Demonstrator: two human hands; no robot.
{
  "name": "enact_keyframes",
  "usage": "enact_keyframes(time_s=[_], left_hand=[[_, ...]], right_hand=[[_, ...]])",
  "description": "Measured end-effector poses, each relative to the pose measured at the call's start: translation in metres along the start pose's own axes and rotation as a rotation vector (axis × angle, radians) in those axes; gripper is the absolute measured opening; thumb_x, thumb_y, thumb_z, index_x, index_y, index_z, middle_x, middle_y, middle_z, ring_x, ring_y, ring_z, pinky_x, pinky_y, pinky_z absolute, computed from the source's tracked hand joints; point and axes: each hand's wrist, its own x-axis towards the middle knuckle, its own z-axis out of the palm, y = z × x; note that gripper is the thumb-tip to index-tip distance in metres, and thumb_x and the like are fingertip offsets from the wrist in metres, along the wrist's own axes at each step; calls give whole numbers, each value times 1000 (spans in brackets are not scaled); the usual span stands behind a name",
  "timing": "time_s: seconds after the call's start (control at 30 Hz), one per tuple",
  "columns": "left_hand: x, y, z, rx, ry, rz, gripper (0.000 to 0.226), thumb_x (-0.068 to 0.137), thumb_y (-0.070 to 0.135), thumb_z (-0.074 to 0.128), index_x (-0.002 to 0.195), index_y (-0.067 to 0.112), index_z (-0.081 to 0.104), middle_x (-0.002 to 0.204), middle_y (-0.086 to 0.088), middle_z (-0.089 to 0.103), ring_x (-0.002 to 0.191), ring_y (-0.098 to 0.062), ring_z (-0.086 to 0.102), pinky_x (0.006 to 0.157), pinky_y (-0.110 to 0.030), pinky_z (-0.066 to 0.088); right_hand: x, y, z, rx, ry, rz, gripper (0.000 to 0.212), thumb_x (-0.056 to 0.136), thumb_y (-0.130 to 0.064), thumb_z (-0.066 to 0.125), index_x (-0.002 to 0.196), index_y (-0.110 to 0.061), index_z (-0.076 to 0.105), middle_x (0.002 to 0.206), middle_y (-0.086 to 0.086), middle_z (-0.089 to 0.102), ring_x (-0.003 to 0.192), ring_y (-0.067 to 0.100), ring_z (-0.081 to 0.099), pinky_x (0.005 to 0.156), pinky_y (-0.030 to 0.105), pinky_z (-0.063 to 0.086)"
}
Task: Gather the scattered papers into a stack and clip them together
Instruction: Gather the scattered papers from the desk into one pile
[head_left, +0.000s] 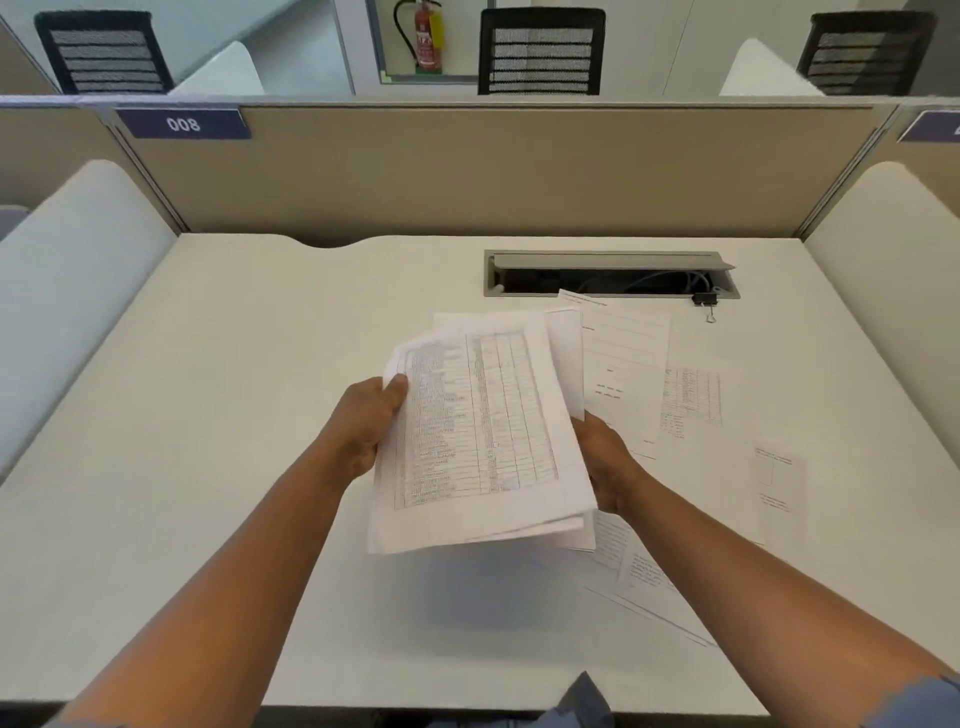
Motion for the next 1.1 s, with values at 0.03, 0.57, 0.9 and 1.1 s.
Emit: enact_keyframes(time_s=[0.03, 0.57, 0.9, 1.1], left_hand=[[1, -3, 1, 60, 32, 7, 34, 107, 33, 51, 111, 3, 66, 111, -15, 75, 97, -31, 73, 87, -49, 61], [3, -22, 24, -120, -68, -83, 25, 109, 24, 48, 130, 13, 56, 118, -8, 73, 104, -29, 72, 79, -43, 60], [-12, 5, 24, -85, 52, 334, 22, 99, 6, 56, 117, 18, 60, 113, 1, 72, 102, -18, 70, 86, -38, 61], [-26, 0, 33, -223, 134, 447, 23, 90, 8, 42, 98, 3, 63, 92, -5, 66, 79, -10, 65, 64, -25, 54]], right_hand=[[0, -1, 0, 13, 0, 14, 31, 102, -37, 58, 120, -14, 70, 103, 5, 80, 93, 23, 77, 75, 39, 63], [6, -5, 2, 26, -86, 49, 39, 100, -38, 61, 132, -16, 65, 127, 8, 73, 117, 30, 69, 104, 53, 52], [12, -35, 10, -162, -30, -154, 40, 91, 5, 67, 130, -6, 65, 121, 10, 73, 112, 27, 70, 99, 45, 56], [7, -29, 19, -177, -21, -265, 27, 85, -4, 67, 107, -21, 72, 103, 0, 75, 98, 18, 71, 85, 35, 59]])
